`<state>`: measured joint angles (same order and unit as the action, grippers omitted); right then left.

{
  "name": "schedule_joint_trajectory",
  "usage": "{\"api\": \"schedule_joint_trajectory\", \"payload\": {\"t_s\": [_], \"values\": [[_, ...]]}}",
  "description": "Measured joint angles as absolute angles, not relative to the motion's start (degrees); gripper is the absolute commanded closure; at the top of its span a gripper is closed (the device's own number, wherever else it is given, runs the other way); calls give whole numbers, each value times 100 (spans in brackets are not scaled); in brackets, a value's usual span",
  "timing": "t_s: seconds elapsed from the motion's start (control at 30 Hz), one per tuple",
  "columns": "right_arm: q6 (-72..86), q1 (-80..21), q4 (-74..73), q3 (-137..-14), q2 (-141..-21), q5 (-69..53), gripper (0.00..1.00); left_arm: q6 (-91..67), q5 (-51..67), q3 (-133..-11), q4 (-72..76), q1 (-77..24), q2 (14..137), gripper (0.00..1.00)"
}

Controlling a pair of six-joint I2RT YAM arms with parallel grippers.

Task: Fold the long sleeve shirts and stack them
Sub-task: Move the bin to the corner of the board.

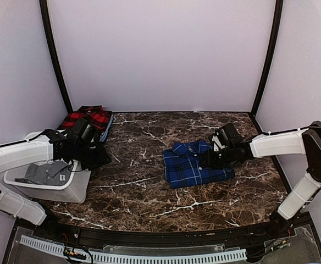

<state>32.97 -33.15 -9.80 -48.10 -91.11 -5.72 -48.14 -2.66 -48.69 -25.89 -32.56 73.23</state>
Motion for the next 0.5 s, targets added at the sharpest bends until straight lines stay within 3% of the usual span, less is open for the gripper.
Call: {"api": "schedule_joint_trajectory", "payload": {"t_s": [0.13, 0.5], "values": [[3221, -3315, -1066, -4893, -8958, -655, 49, -4858, -443, -5205, -2912, -3380, 7417, 50], [2991, -3315, -1085, -5236, -8731, -808, 44, -4812, -1457, -7063, -3444, -3983, 8628, 48]]}}
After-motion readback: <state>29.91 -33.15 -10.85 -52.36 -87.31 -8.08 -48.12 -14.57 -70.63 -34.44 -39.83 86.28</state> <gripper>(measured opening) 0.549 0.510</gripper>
